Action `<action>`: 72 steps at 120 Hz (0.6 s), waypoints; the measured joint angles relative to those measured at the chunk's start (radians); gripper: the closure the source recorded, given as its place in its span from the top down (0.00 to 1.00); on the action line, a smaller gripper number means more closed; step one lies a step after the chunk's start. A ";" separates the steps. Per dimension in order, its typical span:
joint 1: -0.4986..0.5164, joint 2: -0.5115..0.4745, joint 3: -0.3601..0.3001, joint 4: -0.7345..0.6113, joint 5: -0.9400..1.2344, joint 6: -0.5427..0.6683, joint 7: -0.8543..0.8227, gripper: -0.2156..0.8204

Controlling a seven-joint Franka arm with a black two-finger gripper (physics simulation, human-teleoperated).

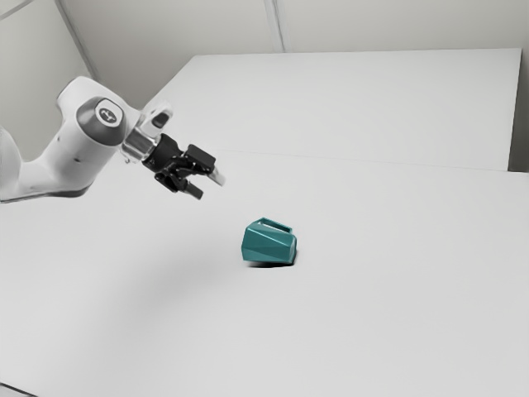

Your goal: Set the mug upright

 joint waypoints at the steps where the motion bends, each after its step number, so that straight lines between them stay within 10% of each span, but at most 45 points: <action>1: 0.002 0.002 0.000 -0.002 -0.006 0.003 0.007 0.79; 72: -0.021 0.101 0.000 -0.116 -0.264 0.078 0.387 0.79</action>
